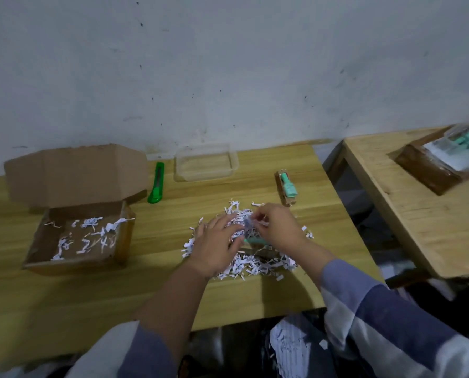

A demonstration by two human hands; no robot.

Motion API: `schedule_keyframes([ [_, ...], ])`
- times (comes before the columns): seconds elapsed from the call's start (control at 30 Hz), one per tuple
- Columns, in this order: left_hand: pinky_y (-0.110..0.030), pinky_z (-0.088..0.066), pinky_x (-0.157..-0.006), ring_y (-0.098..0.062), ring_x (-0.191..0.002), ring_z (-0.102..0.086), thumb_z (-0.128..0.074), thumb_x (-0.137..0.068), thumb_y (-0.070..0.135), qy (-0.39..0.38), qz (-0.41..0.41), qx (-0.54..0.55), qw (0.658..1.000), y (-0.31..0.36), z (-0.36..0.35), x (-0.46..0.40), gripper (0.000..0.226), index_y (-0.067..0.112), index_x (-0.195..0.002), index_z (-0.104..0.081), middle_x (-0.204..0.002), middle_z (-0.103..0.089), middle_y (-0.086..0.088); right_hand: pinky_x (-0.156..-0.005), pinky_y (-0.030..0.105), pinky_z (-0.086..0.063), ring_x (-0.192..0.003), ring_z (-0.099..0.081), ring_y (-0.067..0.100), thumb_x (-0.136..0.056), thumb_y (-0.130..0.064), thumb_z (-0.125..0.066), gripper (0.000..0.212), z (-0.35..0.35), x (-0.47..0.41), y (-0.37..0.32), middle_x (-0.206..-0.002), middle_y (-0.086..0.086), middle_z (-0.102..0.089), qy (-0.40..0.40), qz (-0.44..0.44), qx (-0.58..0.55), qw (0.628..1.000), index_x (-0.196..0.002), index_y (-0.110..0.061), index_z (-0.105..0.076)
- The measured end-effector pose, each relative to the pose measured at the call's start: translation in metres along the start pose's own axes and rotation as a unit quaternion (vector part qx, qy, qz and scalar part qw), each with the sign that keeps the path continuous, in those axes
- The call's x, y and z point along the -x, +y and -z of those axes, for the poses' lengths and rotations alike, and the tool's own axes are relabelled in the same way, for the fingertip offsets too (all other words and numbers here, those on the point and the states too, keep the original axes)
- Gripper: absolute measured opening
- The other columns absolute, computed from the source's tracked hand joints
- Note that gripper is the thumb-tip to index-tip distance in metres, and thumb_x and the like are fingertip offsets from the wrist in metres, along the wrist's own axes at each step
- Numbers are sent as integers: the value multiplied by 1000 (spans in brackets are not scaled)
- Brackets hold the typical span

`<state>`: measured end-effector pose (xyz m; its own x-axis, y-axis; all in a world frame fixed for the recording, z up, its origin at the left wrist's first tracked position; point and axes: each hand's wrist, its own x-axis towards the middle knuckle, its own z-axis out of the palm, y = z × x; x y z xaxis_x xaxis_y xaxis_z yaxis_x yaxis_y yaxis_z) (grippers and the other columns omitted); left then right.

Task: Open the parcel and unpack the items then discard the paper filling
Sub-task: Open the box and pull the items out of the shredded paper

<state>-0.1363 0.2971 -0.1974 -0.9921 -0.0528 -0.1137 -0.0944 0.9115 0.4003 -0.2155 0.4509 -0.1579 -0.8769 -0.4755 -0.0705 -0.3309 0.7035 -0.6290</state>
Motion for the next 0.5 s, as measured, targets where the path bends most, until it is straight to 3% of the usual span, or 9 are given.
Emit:
schedule_keyframes([
  [0.1,-45,-10,-119,-12,-144,-21,-33,-99,42,3,12,-12,1000,-9,-1,10,39,35,-135,-48,-154,-30,13,-75,28,-47,-79,-58,15,-82,-17,-67,12,-8,18,-12,-93,4,-69,-67,31,-6,997,-92,-14,-72],
  [0.27,-38,-18,-117,-14,-142,-24,-25,-103,35,-7,26,30,999,-22,-7,21,41,35,-140,-42,-152,-33,13,-93,38,-44,-113,-50,27,-82,-25,-64,37,-17,25,-11,-118,5,-61,-102,64,207,971,-118,-20,-60],
  [0.4,-38,-18,-118,-15,-144,-21,-30,-103,27,-18,22,26,999,-26,-7,26,43,32,-145,-35,-155,-28,12,-92,36,-43,-112,-52,27,-80,-26,-65,36,-14,23,-5,-116,6,-62,-104,17,220,970,-115,-21,-60],
  [0.5,-37,-15,-119,-16,-146,-16,-31,-103,24,-30,20,13,999,-24,-8,27,45,31,-147,-31,-157,-23,12,-81,33,-47,-101,-60,26,-75,-34,-68,35,-9,20,-4,-106,6,-66,-115,4,220,969,-107,-21,-65],
])
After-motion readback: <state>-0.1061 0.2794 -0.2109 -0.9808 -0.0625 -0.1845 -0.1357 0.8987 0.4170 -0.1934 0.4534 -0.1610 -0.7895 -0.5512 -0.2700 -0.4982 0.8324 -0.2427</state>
